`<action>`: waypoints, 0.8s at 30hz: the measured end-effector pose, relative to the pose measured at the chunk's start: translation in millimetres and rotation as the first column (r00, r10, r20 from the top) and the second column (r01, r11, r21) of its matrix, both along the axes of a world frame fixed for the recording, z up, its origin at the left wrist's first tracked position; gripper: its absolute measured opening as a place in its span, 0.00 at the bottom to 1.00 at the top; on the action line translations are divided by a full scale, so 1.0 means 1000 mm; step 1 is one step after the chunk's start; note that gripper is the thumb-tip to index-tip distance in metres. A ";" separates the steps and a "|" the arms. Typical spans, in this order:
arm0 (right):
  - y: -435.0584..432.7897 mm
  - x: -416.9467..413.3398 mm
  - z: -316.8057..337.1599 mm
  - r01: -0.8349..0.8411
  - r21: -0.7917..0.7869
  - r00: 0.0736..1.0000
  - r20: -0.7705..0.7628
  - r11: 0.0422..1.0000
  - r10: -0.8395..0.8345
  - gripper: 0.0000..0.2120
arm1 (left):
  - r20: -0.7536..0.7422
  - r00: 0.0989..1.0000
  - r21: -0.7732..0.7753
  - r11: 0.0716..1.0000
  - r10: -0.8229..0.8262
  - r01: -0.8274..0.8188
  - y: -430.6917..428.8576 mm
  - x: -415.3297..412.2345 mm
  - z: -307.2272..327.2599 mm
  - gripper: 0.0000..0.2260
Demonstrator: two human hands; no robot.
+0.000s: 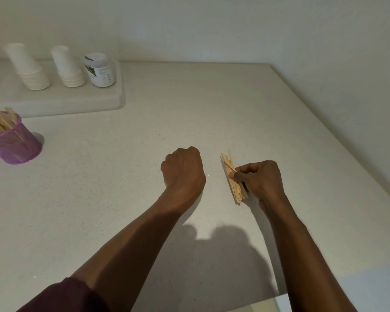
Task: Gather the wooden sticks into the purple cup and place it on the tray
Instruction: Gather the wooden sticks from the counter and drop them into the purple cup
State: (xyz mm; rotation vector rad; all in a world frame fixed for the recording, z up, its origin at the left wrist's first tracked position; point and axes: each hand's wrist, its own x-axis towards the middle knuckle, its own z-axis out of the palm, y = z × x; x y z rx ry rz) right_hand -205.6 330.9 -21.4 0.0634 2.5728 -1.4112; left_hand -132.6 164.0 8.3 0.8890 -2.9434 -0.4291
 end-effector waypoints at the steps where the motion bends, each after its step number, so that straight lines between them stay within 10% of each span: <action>1: -0.001 0.001 0.000 -0.004 0.000 1.000 0.001 1.000 0.004 0.09 | 0.005 1.000 -0.022 0.999 -0.025 0.025 -0.001 0.002 -0.001 0.23; 10: -0.010 0.005 0.000 -0.056 0.012 0.998 -0.015 0.998 0.056 0.12 | 0.042 0.970 -0.213 0.946 -0.240 0.243 0.001 0.016 -0.005 0.20; 24: -0.012 0.013 -0.001 -0.083 0.018 0.996 -0.012 0.996 0.083 0.05 | -0.058 0.991 -0.111 0.988 -0.118 0.111 -0.034 0.049 -0.023 0.20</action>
